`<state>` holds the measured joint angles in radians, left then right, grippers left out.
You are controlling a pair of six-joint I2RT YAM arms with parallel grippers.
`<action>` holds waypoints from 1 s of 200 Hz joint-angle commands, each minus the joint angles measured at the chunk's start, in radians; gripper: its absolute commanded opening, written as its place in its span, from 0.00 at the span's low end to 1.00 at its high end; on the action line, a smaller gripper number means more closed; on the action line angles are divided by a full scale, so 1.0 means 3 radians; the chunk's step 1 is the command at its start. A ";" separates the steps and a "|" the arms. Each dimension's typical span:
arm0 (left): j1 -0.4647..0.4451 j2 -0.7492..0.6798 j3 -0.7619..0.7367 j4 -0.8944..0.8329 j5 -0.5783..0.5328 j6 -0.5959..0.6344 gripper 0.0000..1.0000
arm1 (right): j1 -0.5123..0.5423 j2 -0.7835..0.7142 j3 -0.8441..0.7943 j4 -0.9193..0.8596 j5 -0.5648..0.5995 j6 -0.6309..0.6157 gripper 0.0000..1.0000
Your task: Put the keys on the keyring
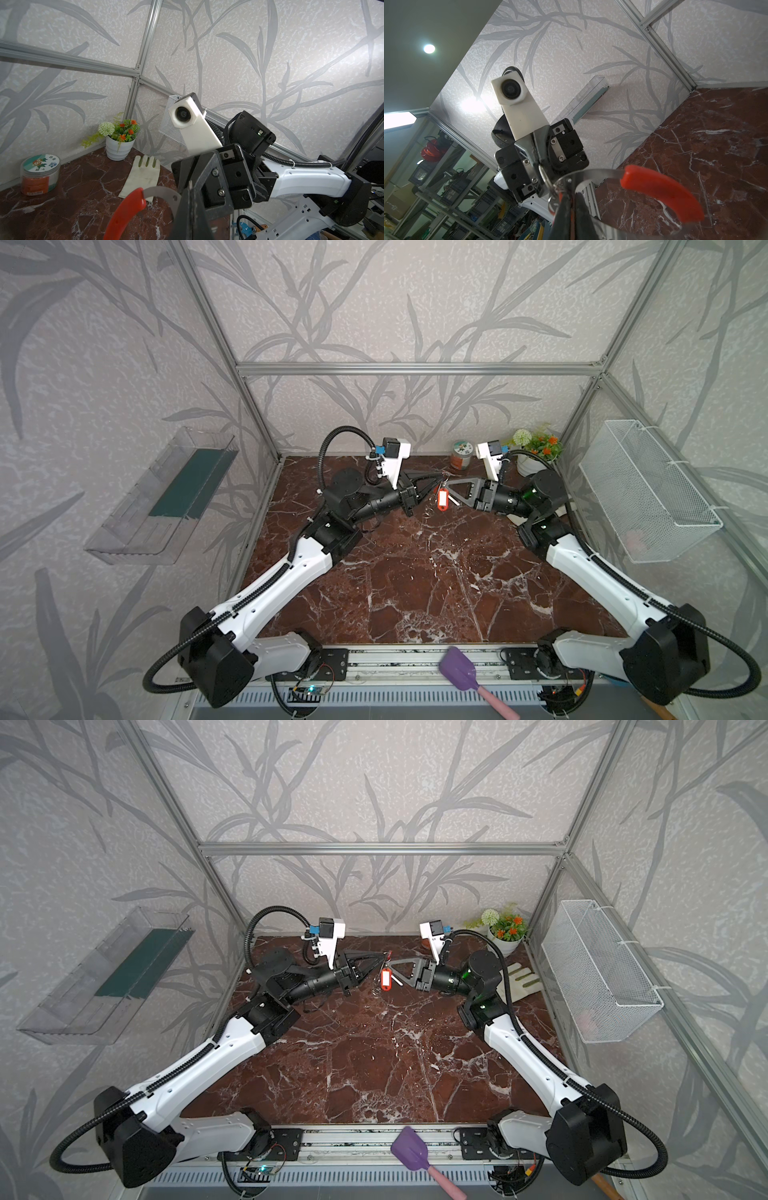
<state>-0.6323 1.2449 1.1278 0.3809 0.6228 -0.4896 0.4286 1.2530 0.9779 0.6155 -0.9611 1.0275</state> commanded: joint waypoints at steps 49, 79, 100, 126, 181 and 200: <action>-0.0015 -0.0073 0.0019 0.0321 -0.0067 -0.0004 0.00 | -0.0085 -0.0326 0.0074 -0.0901 0.0120 -0.0744 0.21; -0.0017 -0.0060 0.0019 0.0310 -0.0077 -0.0003 0.00 | -0.0140 -0.0512 0.0078 -0.1250 0.0395 -0.1047 0.30; -0.0018 -0.0060 0.0032 0.0272 -0.0097 0.0015 0.00 | -0.0141 -0.0618 0.0100 -0.1433 0.0499 -0.1253 0.32; -0.0019 -0.0046 0.0045 0.0263 -0.0091 0.0017 0.00 | -0.0121 -0.0733 0.0055 -0.1455 0.0623 -0.1502 0.36; -0.0017 -0.0024 0.0065 0.0258 -0.0052 -0.0004 0.00 | 0.0011 -0.0705 0.0114 -0.1395 0.0700 -0.1718 0.43; -0.0019 -0.0018 0.0088 0.0230 -0.0009 -0.0009 0.00 | 0.0117 -0.0700 0.0197 -0.1556 0.0853 -0.1992 0.43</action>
<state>-0.6342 1.2453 1.1278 0.4259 0.6006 -0.4900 0.4335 1.0447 0.9833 0.1867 -0.7567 0.5388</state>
